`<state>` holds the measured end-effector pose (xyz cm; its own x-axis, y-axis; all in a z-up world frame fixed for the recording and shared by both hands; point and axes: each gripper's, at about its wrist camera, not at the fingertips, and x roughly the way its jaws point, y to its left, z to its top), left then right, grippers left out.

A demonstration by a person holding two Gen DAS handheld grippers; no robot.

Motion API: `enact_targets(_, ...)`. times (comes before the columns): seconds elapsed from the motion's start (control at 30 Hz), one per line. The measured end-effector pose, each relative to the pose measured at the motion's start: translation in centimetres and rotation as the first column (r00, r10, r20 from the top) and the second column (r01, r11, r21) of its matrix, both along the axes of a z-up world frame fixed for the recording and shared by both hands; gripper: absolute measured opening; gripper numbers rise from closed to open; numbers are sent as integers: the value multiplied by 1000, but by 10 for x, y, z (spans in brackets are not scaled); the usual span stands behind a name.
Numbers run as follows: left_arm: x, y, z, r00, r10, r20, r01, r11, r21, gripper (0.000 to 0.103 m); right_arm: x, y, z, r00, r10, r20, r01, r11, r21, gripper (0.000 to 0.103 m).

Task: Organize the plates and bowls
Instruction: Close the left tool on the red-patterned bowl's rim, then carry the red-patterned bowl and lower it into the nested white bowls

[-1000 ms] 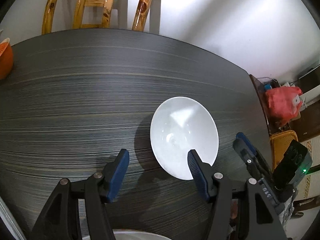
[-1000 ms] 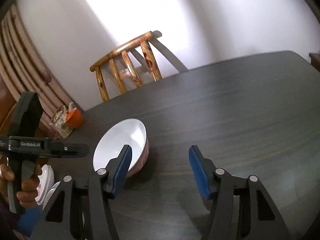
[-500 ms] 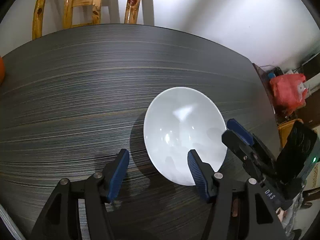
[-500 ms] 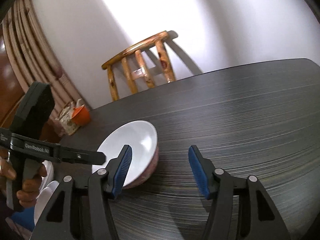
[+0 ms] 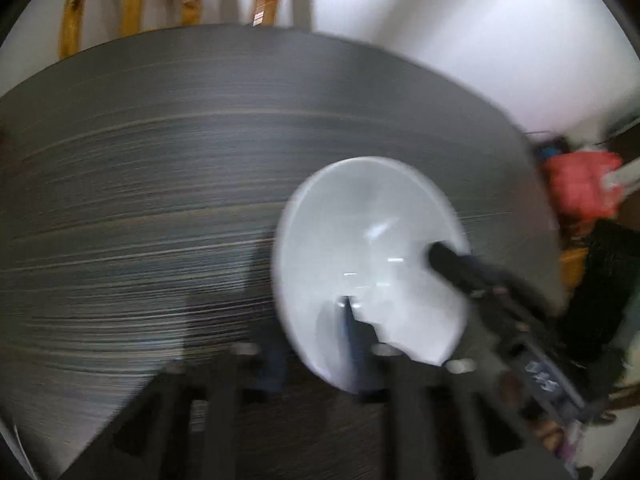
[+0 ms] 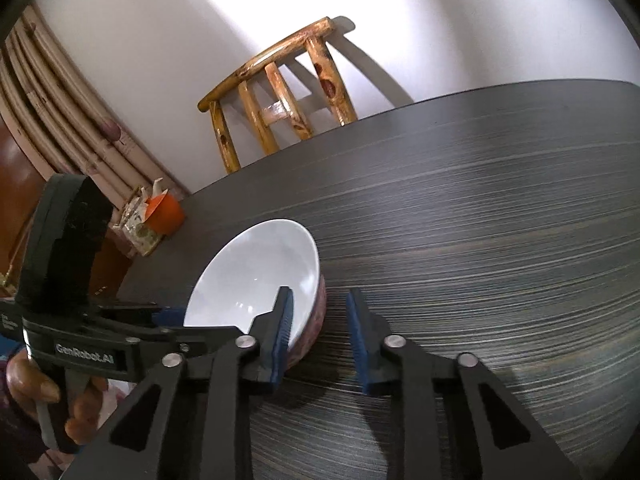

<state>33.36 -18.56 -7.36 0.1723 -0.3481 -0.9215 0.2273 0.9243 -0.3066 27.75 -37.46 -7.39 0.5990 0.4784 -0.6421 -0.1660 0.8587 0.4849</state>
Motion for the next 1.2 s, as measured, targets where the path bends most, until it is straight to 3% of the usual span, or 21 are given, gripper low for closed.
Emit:
enact_targets(0.1,1,1,-1,1000,2,4,-2,1000,12,16,4,9,4,1000,18,-12,-18,998,-53,11)
enact_targets(0.37,-12,4,32,998,1,62,0,1000,-11,13,5,-1,5,998,1,-67,2,1000,31,10)
enact_targets(0.63,-46,21,69,994,35,99,-30,998,-51,13,-28,4,26,997,-18,-78,25,996,89,10)
enact_targets(0.93,-107,81,91,990,88,106,-83,995,-49,13,-70,36,60,997,55,-62,-48,992,114,10)
enact_targets(1.2,-152,121,79,989,127,73,-125,992,-25,13,-104,82,71,986,143,-83,-135,986,96,10)
